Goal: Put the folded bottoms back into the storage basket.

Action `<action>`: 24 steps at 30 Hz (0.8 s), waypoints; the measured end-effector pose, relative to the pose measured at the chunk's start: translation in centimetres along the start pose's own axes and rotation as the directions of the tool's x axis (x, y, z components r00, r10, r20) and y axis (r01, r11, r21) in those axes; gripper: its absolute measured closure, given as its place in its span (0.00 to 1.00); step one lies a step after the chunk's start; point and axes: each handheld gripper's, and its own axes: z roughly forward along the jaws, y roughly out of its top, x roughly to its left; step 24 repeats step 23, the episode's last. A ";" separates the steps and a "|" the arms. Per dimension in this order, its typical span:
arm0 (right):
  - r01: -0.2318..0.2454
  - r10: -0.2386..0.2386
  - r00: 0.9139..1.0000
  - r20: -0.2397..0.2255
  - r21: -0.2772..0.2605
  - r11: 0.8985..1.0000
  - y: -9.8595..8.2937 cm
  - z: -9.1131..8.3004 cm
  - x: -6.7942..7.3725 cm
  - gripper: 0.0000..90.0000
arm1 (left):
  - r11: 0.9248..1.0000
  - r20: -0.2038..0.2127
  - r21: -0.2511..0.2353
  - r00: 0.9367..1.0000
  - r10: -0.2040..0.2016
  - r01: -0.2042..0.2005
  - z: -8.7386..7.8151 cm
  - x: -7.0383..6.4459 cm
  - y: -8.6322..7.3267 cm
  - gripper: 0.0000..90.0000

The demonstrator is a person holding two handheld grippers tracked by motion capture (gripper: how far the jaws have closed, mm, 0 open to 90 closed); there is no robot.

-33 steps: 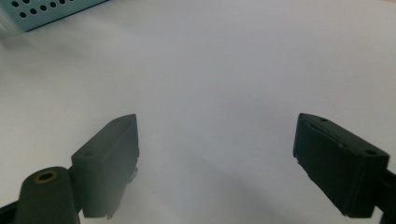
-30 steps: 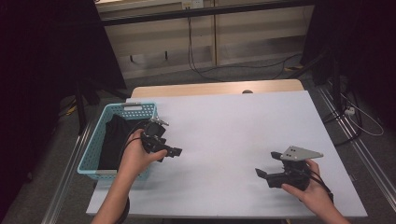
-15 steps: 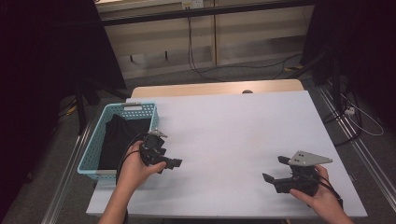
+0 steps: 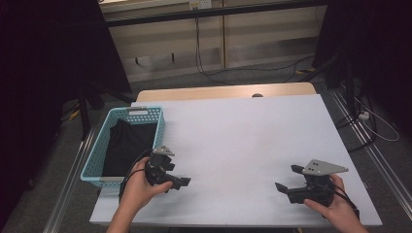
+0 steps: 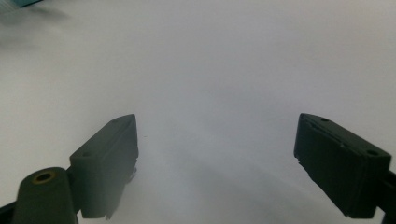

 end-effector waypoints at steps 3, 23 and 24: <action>0.006 -0.006 1.000 0.000 -0.001 1.000 -0.1 -0.1 0.1 0.15 | 1.000 0.004 -0.007 1.000 0.003 -0.003 0.2 0.0 -0.3 0.15; 0.012 -0.012 1.000 0.013 -0.004 1.000 -0.2 0.1 -0.1 0.14 | 0.999 0.024 -0.032 0.999 0.029 -0.028 0.8 -0.1 -1.8 0.13; 0.012 -0.012 1.000 0.013 -0.004 1.000 -0.2 0.1 -0.1 0.14 | 0.999 0.024 -0.032 0.999 0.029 -0.028 0.8 -0.1 -1.8 0.13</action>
